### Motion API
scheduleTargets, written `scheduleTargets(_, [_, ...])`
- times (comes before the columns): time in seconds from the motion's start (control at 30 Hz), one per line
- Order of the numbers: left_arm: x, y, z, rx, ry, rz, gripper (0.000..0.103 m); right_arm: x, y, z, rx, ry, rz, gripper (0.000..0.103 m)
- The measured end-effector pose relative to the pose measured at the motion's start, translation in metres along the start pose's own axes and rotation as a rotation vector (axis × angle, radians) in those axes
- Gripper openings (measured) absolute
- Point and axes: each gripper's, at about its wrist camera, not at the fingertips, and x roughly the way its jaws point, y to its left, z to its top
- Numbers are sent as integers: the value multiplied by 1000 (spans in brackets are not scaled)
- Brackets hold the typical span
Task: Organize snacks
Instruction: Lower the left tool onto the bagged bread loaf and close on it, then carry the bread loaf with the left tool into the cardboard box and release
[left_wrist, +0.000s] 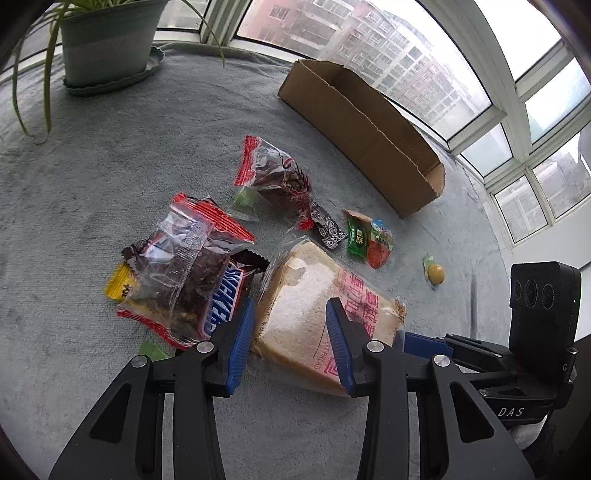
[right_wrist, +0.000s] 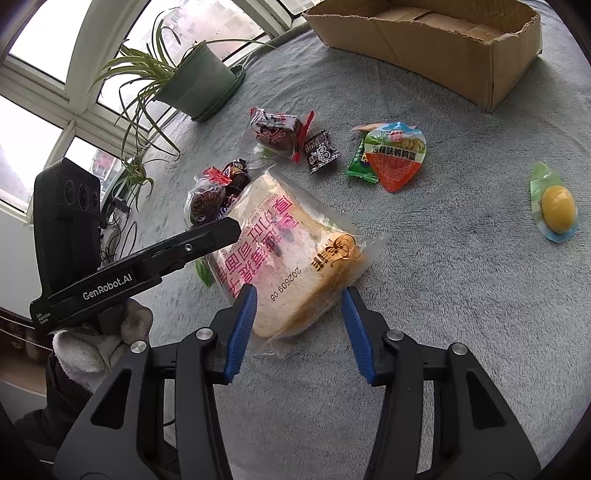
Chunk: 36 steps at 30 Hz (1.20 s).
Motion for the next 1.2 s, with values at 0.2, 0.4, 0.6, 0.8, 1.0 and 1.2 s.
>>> scheduleTargets(0.2, [1, -2, 1, 18, 16, -6, 38, -4, 7, 2, -41, -13, -34, 50])
scheduleTargets(0.4, [-4, -14, 2, 34, 4, -19, 38, -26, 9, 13, -73, -70, -60, 50])
scheduleTargets(0.6, [-11, -36, 20, 72, -34, -40, 38, -56, 12, 35, -115, -139, -94, 50])
scheduleTargets(0.8, [-12, -59, 48, 116, -74, -66, 38, -85, 11, 64, -141, -208, -129, 50])
scheduleTargets(1.0, [-2, -78, 77, 146, -102, -77, 38, -101, 3, 94, -163, -253, -176, 50])
scheduleTargets(1.2, [10, -96, 102, 175, -116, -74, 38, -103, -14, 122, -168, -266, -213, 50])
